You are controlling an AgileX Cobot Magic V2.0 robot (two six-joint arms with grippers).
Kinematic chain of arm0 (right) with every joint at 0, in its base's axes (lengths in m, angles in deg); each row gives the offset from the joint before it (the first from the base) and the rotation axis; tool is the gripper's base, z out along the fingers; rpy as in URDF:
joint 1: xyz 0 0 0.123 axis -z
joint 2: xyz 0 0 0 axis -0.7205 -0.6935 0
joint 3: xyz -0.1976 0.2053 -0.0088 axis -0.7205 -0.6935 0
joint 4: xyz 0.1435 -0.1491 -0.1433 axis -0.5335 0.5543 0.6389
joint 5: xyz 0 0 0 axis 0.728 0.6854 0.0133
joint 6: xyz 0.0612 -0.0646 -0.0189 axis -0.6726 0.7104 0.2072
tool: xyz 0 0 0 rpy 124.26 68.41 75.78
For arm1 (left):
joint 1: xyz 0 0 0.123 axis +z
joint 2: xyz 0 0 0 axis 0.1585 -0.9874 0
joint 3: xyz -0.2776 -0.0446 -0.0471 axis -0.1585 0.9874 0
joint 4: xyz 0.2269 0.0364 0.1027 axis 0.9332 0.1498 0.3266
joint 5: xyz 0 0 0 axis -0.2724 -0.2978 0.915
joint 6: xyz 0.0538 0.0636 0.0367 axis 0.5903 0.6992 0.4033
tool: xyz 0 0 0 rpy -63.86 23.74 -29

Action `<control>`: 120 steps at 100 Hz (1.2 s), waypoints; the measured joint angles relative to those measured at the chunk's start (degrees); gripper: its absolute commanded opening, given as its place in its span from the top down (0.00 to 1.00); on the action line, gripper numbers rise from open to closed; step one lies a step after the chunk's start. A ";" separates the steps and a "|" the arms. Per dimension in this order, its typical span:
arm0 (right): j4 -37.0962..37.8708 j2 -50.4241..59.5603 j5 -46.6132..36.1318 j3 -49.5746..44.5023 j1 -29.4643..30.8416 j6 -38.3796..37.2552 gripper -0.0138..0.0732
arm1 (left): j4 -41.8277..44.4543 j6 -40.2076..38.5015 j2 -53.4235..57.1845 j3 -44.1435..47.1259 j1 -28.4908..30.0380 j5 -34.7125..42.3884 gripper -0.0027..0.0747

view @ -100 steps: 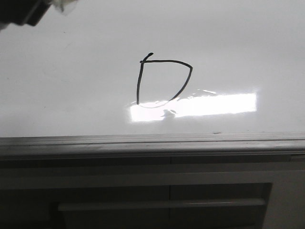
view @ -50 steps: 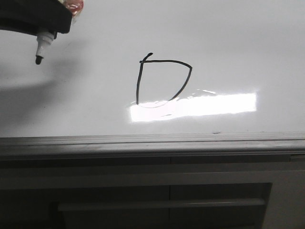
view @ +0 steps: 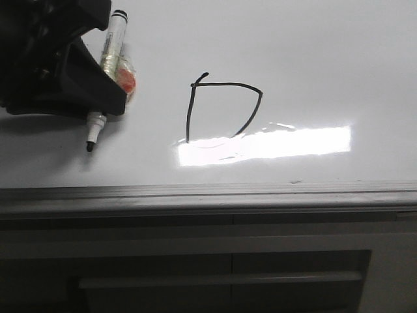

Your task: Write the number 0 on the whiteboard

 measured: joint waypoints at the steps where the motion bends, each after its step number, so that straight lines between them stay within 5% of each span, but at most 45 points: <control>1: -0.10 0.00 0.00 -0.02 0.00 0.00 0.92 | -0.16 0.00 -0.01 0.00 0.00 0.00 0.99; 54: -0.63 0.09 0.00 -0.48 0.00 -0.21 0.92 | -3.85 -0.07 -1.09 -0.08 -0.35 2.58 0.97; 81: -1.85 0.09 0.00 -0.73 0.00 -0.21 0.92 | -4.35 -0.13 -1.11 -0.22 -0.35 3.03 0.50; 108: -2.52 0.09 0.00 -0.73 0.00 -0.34 0.92 | -4.73 -0.13 -1.00 -0.74 -0.59 3.67 0.45; 120: -2.91 0.09 0.00 -0.73 0.00 -0.36 0.92 | -4.88 -0.13 -0.88 -0.85 -0.68 3.55 0.28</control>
